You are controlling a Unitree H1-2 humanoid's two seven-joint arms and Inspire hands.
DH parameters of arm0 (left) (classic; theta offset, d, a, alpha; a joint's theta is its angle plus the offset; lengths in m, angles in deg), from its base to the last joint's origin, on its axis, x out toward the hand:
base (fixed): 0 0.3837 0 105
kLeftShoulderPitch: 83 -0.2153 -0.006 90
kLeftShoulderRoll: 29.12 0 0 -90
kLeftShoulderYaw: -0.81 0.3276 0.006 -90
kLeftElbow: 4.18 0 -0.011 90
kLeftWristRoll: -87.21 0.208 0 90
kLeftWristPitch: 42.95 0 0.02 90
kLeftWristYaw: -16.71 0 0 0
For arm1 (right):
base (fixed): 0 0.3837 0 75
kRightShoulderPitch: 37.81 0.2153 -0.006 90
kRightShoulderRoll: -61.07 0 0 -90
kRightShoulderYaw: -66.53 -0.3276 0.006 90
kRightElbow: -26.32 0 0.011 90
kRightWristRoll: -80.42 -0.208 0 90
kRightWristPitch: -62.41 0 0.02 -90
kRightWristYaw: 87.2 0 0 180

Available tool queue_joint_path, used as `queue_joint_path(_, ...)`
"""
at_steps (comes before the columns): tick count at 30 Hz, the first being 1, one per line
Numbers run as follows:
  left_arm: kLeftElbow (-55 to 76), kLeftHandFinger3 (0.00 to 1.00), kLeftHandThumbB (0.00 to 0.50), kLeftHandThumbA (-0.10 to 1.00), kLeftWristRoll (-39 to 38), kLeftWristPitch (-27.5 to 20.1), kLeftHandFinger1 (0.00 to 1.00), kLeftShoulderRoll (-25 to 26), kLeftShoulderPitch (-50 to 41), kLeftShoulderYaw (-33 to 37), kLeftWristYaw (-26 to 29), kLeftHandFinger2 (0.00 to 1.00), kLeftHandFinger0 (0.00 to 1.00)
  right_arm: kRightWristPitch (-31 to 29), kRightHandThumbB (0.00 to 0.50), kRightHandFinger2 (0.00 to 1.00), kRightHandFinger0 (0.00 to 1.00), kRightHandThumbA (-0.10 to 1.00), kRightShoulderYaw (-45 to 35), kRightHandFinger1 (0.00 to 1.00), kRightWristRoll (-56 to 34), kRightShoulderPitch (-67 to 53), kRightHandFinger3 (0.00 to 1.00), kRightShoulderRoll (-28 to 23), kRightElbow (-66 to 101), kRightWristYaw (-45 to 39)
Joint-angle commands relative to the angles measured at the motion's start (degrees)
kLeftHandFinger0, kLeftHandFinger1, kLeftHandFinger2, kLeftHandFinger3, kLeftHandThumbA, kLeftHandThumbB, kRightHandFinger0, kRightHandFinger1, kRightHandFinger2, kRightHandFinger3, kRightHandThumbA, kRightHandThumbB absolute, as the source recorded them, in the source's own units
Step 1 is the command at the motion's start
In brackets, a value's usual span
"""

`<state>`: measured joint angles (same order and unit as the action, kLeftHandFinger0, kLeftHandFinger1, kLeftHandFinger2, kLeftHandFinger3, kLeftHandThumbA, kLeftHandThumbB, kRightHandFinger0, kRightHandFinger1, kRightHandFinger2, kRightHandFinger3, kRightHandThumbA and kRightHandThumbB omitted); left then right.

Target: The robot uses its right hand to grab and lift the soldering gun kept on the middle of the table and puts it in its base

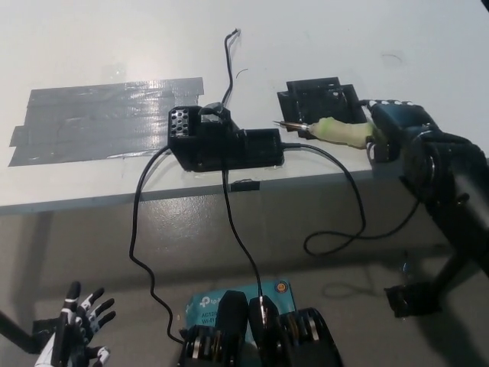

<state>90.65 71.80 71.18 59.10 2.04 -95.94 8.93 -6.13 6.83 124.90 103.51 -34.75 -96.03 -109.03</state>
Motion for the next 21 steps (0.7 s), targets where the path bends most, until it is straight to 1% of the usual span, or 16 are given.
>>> queue_joint_path(1,0.7,1.00,0.500,1.00,0.6,-2.6,1.00,0.8,0.8,0.4,-1.4,1.00,1.00,-2.1,0.305,1.00,1.00,0.63,-0.4,1.00,-0.2,2.9,1.00,-0.8,1.2,-0.2)
queue_joint_path(2,0.9,1.00,0.500,1.00,0.9,-2.4,1.00,0.8,1.0,0.5,-1.3,1.00,1.00,-2.7,0.315,1.00,1.00,0.66,-0.5,1.00,-0.5,2.9,1.00,-1.0,1.0,-0.3)
queue_joint_path(3,1.1,1.00,0.500,1.00,0.4,-1.9,1.00,0.8,1.1,0.4,-1.4,1.00,1.00,-2.9,0.327,1.00,1.00,0.65,-0.7,1.00,-1.6,3.0,1.00,-0.9,0.1,-1.7)
queue_joint_path(5,1.1,1.00,0.500,1.00,0.5,-1.8,1.00,0.9,1.5,0.6,-1.6,1.00,1.00,-2.2,0.337,1.00,1.00,0.68,-0.4,1.00,-1.5,3.0,1.00,-1.3,0.2,-3.5)
queue_joint_path(6,0.8,1.00,0.500,1.00,0.7,-2.5,1.00,1.0,1.6,0.9,-1.8,1.00,1.00,-0.5,0.366,1.00,1.00,0.73,0.3,1.00,-2.0,3.3,1.00,-1.6,-0.5,-7.7)
queue_joint_path(7,0.8,1.00,0.500,1.00,0.8,-2.4,1.00,1.0,1.7,0.8,-1.7,1.00,1.00,-0.3,0.399,1.00,1.00,0.75,0.5,1.00,-1.9,3.2,1.00,-1.8,-0.4,-8.5)
queue_joint_path(9,0.6,1.00,0.500,1.00,0.6,-2.7,1.00,0.9,1.8,0.8,-1.7,1.00,1.00,0.9,0.446,1.00,1.00,0.77,0.4,1.00,-2.1,2.8,1.00,-2.1,-0.3,-10.2)
queue_joint_path(11,0.5,1.00,0.500,1.00,0.5,-2.8,1.00,1.1,1.9,0.8,-2.0,1.00,1.00,2.1,0.460,1.00,1.00,0.79,0.4,1.00,-2.0,1.9,1.00,-2.7,0.6,-11.4)
queue_joint_path(14,1.0,1.00,0.500,1.00,0.7,-2.2,1.00,1.0,2.0,0.9,-1.6,1.00,1.00,1.9,0.456,1.00,1.00,0.80,0.5,1.00,-2.0,1.4,1.00,-3.2,1.0,-12.0)
queue_joint_path(16,1.1,1.00,0.500,1.00,0.8,-2.2,1.00,1.0,2.2,1.1,-1.7,1.00,1.00,2.7,0.456,1.00,1.00,0.77,0.5,1.00,-1.5,0.9,1.00,-3.5,1.3,-12.4)
queue_joint_path(17,0.8,1.00,0.500,1.00,0.8,-2.6,1.00,1.0,2.2,1.3,-1.8,1.00,1.00,2.9,0.441,1.00,1.00,0.76,0.6,1.00,-1.0,0.8,1.00,-3.6,1.2,-12.0)
queue_joint_path(18,0.8,1.00,0.500,1.00,0.8,-2.8,1.00,1.0,2.0,1.3,-1.9,1.00,1.00,2.9,0.421,1.00,1.00,0.75,0.8,1.00,-0.6,0.6,1.00,-3.4,1.0,-11.3)
queue_joint_path(20,0.7,1.00,0.500,1.00,0.8,-2.8,1.00,0.9,2.2,1.4,-1.8,1.00,1.00,2.6,0.339,1.00,1.00,0.72,0.4,1.00,0.1,0.3,1.00,-2.9,0.1,-8.1)
queue_joint_path(21,0.8,1.00,0.500,1.00,1.3,-2.6,1.00,0.8,2.3,1.7,-1.5,1.00,1.00,2.4,0.304,1.00,1.00,0.73,0.1,1.00,0.2,-0.1,1.00,-2.8,0.9,-7.2)
